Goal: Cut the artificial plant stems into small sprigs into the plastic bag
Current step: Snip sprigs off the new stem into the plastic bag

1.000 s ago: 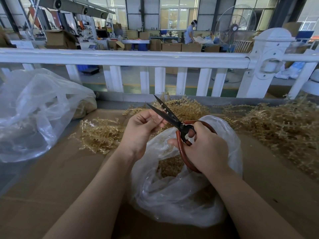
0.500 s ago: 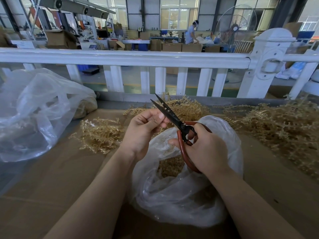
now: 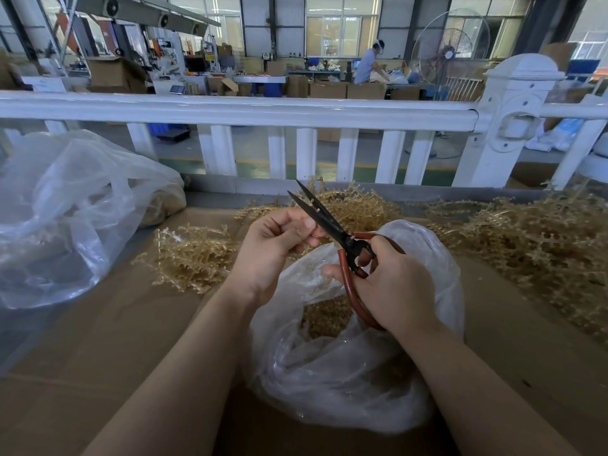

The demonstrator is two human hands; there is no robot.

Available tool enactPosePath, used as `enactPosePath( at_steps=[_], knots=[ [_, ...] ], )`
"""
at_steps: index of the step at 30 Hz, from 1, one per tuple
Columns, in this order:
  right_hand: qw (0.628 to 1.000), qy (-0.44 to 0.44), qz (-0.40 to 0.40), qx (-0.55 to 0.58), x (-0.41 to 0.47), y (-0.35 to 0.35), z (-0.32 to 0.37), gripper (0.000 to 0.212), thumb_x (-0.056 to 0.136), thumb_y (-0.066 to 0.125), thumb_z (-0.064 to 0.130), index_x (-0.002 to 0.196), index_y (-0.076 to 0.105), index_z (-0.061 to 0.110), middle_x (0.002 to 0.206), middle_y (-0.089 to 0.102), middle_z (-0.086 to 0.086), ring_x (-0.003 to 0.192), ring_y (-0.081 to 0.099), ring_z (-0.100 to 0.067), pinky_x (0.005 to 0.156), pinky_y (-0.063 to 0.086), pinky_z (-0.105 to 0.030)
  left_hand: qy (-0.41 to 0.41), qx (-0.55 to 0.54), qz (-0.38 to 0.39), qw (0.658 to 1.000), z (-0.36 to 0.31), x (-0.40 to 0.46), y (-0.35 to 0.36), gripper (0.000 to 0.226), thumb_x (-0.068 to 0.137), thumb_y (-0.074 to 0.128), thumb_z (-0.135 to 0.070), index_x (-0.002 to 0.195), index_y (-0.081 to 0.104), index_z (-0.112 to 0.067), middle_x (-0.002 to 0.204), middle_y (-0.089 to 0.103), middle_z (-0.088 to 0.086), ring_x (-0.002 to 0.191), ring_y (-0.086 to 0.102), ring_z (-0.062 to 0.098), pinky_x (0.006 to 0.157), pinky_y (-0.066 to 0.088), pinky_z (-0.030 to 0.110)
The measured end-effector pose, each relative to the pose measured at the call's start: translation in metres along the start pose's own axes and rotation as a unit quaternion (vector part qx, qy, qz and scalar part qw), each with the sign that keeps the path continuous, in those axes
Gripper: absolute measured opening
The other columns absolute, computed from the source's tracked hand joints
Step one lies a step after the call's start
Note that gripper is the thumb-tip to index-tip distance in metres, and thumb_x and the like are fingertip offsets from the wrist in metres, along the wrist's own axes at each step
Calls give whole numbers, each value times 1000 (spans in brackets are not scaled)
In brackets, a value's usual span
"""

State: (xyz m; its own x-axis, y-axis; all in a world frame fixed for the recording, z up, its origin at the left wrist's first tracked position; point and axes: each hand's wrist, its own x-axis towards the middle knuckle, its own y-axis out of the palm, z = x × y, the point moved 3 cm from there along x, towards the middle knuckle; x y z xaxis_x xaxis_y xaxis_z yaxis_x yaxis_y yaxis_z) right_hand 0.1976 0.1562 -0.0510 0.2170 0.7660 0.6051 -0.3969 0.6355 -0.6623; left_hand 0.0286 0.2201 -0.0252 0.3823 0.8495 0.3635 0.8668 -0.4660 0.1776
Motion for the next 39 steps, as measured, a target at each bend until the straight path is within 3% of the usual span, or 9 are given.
enactPosePath(
  at_steps=[3,5,8,20,27,35,39],
  knots=[
    [1000,0,5,-1,0,1,-1,73,65,42,93,86,58,25,72,60,14,64,58,-7,56,48,-22,13,-5,-21,1000,-1,1,-4,9,93,60,-11,98,65,-6,80,71,8,70,61,17,70,46,28],
    [1000,-1,7,-3,0,1,-1,75,64,41,94,87,60,25,72,61,14,63,57,-7,55,44,-20,37,18,-34,999,-2,1,-6,10,98,55,-6,99,65,-5,78,72,7,69,63,15,67,48,24],
    [1000,-2,14,0,0,2,-1,80,64,38,95,90,63,24,73,61,13,65,58,-7,56,46,-20,71,50,-47,995,-3,1,-9,16,97,55,0,92,68,-7,76,72,1,67,62,7,64,48,17],
    [1000,-15,7,4,-1,-1,2,71,66,41,91,81,56,23,68,59,13,60,55,-6,53,37,-14,86,75,-60,992,-5,1,-11,24,95,59,-2,84,72,-19,78,73,-3,71,63,6,69,49,16],
    [999,-12,-9,-31,-1,-3,4,64,67,41,93,80,47,30,65,53,17,56,48,1,49,30,-14,98,179,-55,977,-5,0,-7,11,94,60,1,92,71,-3,79,70,0,74,62,8,72,48,23],
    [999,-31,-31,-12,-3,-6,7,62,69,44,88,75,43,26,57,41,19,50,43,-2,47,33,-19,97,170,-59,979,-4,0,-7,10,95,59,2,96,68,4,83,67,16,76,60,16,73,50,24],
    [998,-49,-49,-2,-3,-8,9,58,71,52,83,73,43,25,61,43,19,51,42,-5,49,27,-13,96,146,-49,983,-4,0,-5,12,95,57,2,94,69,-2,82,68,8,75,60,12,71,49,20]
  ],
)
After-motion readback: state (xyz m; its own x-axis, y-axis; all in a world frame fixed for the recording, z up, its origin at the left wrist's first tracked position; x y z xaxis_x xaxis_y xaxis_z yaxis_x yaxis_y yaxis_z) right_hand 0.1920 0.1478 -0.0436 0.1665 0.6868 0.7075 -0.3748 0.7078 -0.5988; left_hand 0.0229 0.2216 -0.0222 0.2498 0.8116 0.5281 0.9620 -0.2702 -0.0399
